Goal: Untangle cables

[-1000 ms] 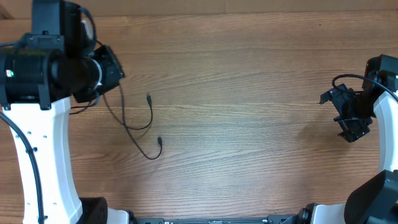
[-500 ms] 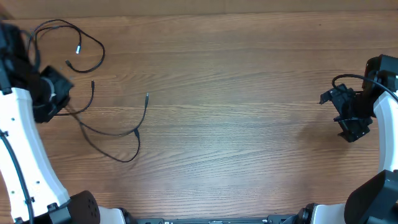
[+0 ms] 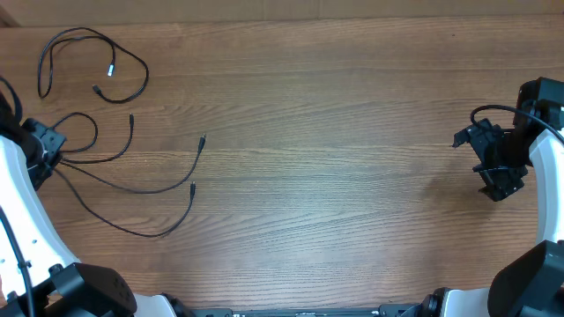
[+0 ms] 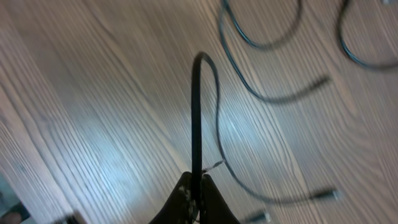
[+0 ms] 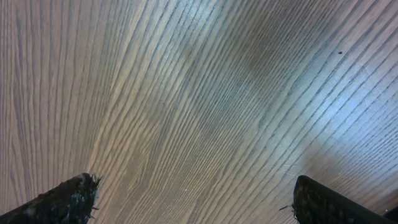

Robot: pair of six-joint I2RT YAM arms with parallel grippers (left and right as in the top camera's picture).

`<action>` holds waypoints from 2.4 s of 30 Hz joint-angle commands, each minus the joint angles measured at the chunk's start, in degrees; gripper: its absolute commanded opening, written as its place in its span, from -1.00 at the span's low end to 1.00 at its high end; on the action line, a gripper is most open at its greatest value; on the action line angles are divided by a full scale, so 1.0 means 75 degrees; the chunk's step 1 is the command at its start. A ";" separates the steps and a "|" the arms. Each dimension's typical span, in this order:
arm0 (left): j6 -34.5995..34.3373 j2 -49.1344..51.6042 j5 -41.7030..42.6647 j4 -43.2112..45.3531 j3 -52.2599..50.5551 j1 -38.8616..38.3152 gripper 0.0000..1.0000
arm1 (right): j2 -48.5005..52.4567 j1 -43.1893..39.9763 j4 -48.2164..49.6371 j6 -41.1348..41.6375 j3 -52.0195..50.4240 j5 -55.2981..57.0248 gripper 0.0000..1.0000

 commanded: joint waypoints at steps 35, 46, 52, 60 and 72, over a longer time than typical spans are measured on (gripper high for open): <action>0.1157 0.1737 -0.0816 0.5021 -0.1460 0.2390 -0.91 | -0.0032 -0.0006 0.0009 -0.0052 0.0003 0.0020 1.00; 0.1690 0.1749 -0.0810 0.6350 -0.1460 0.2387 0.05 | -0.0032 -0.0006 0.0009 -0.0050 0.0003 0.0020 1.00; 0.1687 0.1746 -0.0673 0.6327 -0.1460 0.2363 0.16 | -0.0032 -0.0006 0.0009 -0.0050 0.0003 0.0020 1.00; 0.2521 0.1670 0.1606 0.6385 -0.1448 0.2224 0.11 | -0.0032 -0.0006 0.0009 -0.0052 0.0003 0.0020 1.00; 0.3057 0.2046 0.0268 0.5922 -0.1460 0.2028 0.35 | -0.0032 -0.0006 0.0015 -0.0052 0.0003 0.0020 1.00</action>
